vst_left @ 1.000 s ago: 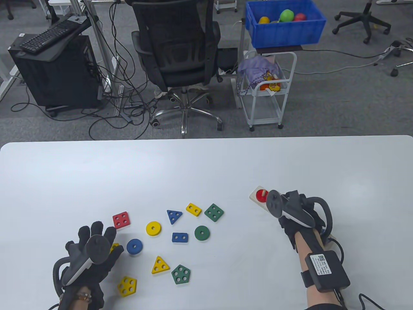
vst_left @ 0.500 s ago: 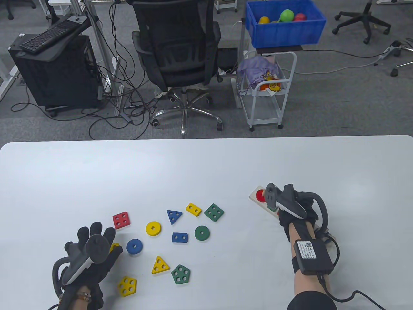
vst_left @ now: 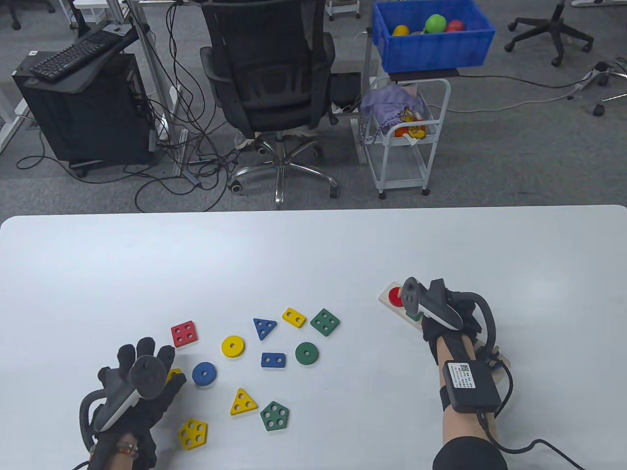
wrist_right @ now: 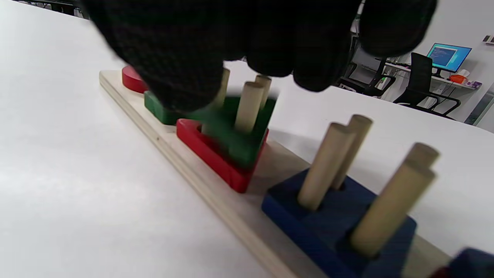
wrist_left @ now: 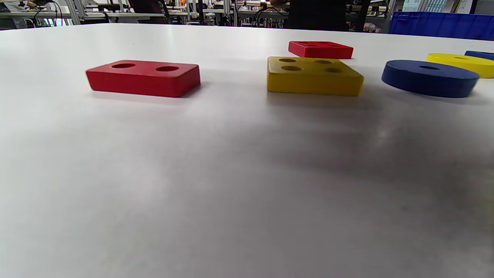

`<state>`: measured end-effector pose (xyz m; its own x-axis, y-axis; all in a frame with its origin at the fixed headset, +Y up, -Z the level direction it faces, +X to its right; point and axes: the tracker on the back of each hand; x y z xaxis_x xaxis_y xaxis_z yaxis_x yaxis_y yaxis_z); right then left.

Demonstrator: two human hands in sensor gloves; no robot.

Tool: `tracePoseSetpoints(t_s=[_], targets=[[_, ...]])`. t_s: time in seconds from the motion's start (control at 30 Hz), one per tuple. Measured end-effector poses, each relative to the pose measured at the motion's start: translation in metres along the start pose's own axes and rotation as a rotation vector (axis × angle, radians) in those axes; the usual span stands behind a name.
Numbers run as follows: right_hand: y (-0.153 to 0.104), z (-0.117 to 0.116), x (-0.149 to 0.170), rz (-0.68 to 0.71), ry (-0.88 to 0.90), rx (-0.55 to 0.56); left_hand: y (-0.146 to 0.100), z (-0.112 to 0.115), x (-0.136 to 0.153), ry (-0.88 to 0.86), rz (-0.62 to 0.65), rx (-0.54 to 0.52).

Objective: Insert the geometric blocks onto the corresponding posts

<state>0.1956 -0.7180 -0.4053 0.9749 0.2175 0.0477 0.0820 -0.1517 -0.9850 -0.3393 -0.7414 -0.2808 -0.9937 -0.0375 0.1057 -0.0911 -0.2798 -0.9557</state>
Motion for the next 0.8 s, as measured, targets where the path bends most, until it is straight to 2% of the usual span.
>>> tracePoseSetpoints(t_s=[0.17,0.3,0.53,0.8], targets=[[-0.010,0.014,0.004,-0.005,0.022,0.077,0.000,-0.001,0.000,-0.004,0.002,-0.007],[-0.020,0.027,-0.008,0.072,0.054,0.109,-0.001,-0.002,-0.001,-0.007,0.006,-0.014],[-0.029,0.040,-0.069,0.267,0.107,0.126,-0.001,-0.002,-0.001,-0.006,0.014,-0.019],[-0.019,0.031,-0.142,0.381,0.037,0.086,-0.001,-0.002,-0.001,-0.013,0.015,-0.022]])
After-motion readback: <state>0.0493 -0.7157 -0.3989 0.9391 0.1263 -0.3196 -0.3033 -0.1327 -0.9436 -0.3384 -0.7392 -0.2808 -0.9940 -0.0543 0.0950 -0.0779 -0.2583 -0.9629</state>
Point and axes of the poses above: the tracker on the back of each hand, its own x axis roughly to the little-finger side, its own y axis roughly from the wrist to the fingertips, z = x × y, and after that the axes turned 3 degrees about z, right-handed
